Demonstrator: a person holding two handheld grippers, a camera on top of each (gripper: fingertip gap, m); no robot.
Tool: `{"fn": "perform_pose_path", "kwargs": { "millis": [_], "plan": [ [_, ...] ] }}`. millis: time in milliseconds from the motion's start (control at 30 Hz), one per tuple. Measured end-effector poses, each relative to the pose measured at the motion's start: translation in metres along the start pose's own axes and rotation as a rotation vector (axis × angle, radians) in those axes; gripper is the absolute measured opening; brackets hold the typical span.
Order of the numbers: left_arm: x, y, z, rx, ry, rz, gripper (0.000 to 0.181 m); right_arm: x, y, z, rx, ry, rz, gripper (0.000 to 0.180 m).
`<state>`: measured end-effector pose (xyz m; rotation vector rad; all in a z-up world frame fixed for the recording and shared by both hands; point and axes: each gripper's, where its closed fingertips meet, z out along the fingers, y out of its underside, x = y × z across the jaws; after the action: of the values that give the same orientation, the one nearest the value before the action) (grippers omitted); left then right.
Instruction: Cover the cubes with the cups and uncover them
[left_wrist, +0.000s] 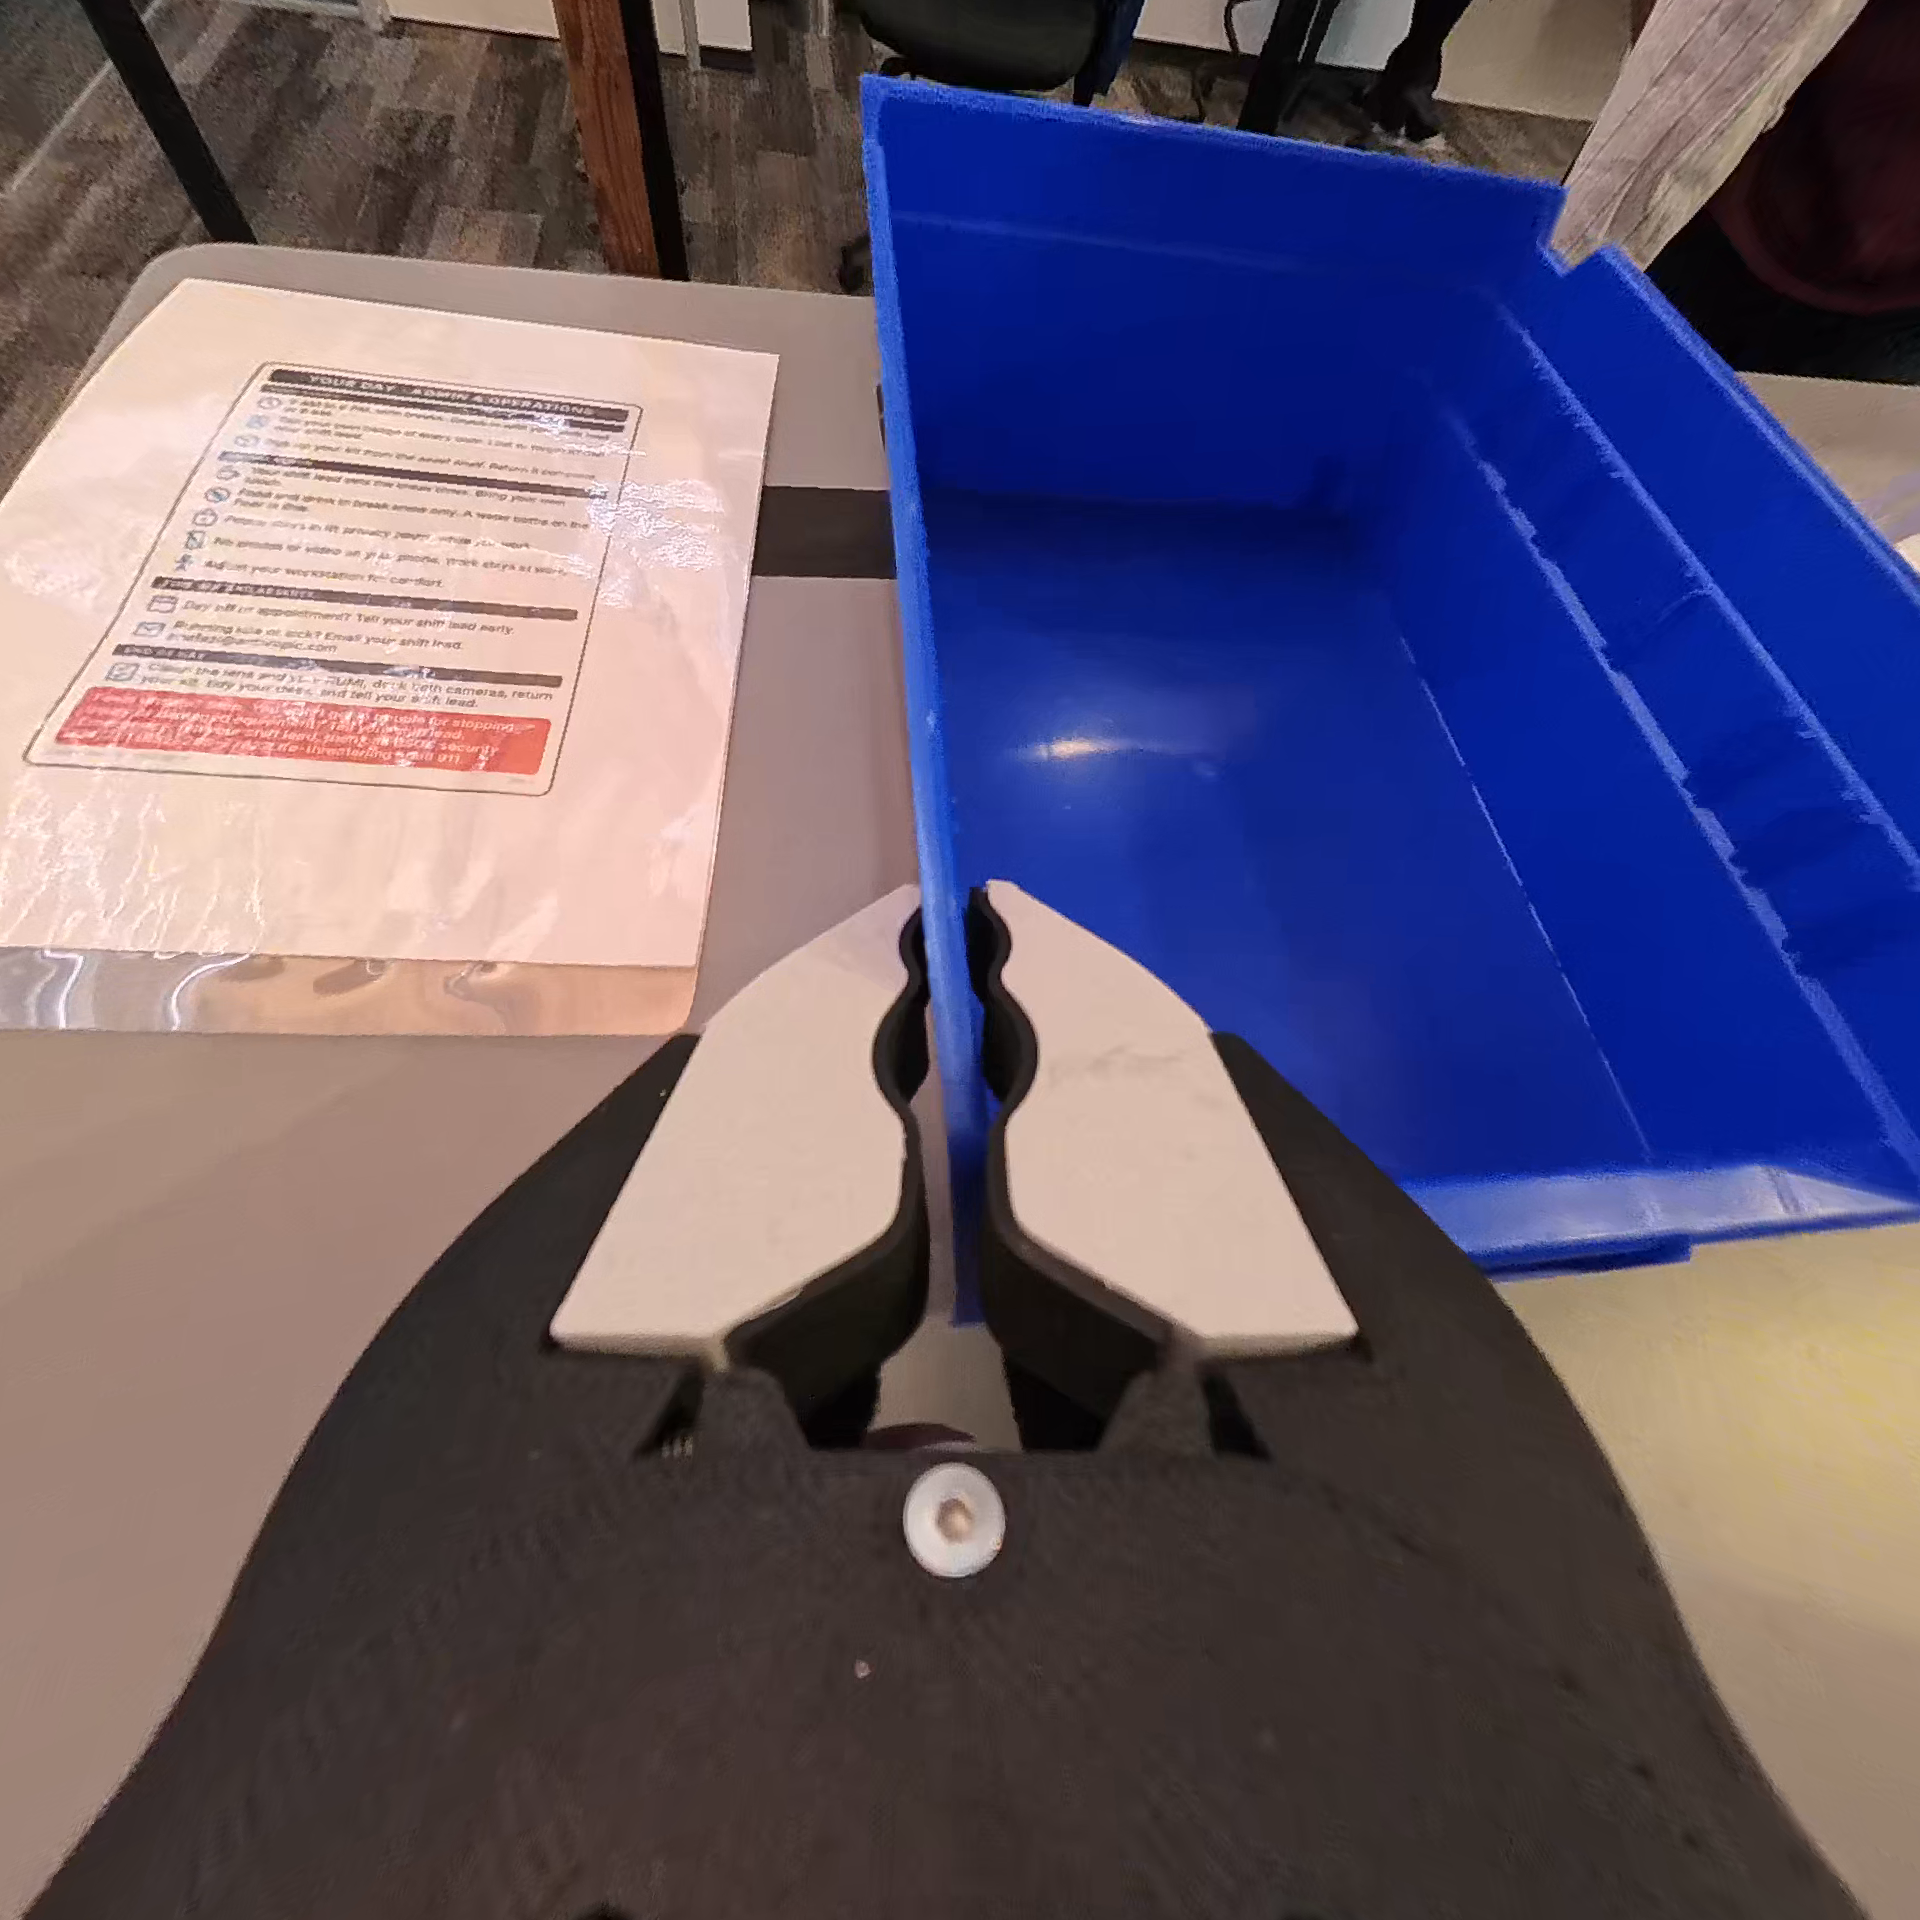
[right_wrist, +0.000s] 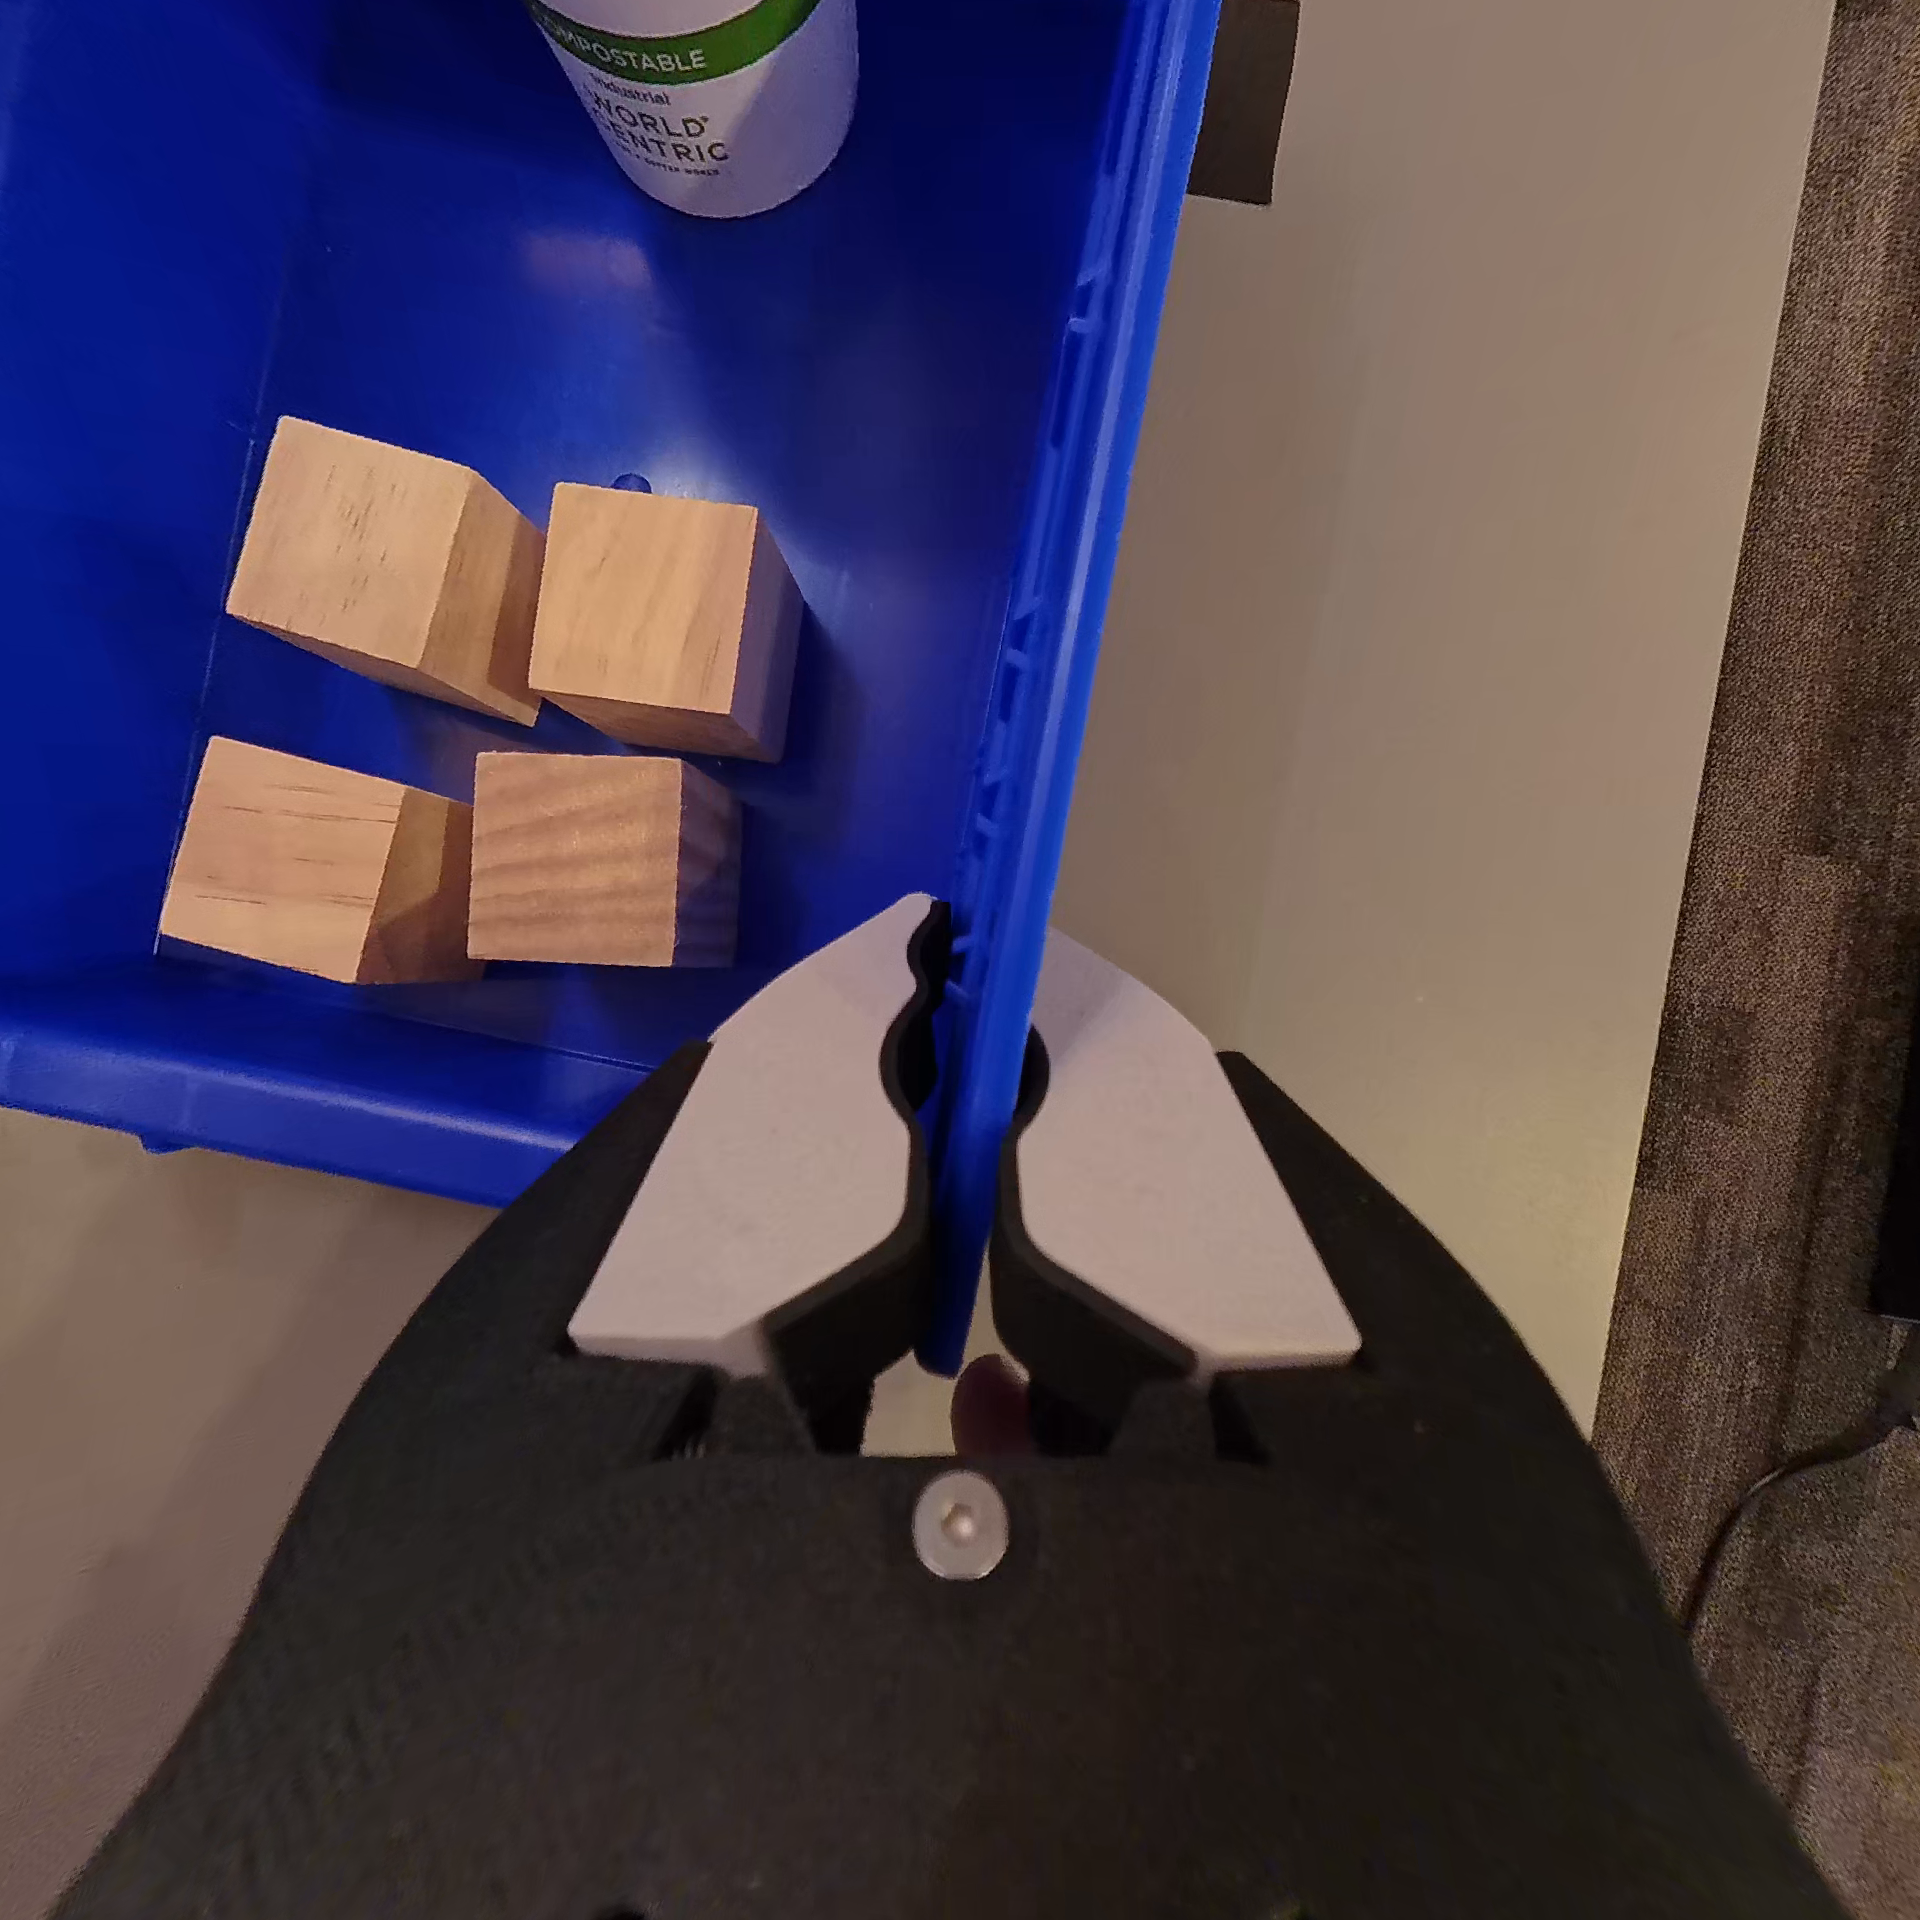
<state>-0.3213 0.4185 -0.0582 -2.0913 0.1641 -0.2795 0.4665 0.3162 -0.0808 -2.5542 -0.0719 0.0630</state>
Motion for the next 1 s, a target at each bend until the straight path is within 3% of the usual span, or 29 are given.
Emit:
{"fn": "perform_pose_path", "kwargs": {
  "millis": [1000],
  "plan": [
    [0.024,0.02,-0.094,0.12,0.036,-0.086,0.005,-0.036,0.079,-0.051,0.002,-0.055,-0.03,0.006]
  ]
}}
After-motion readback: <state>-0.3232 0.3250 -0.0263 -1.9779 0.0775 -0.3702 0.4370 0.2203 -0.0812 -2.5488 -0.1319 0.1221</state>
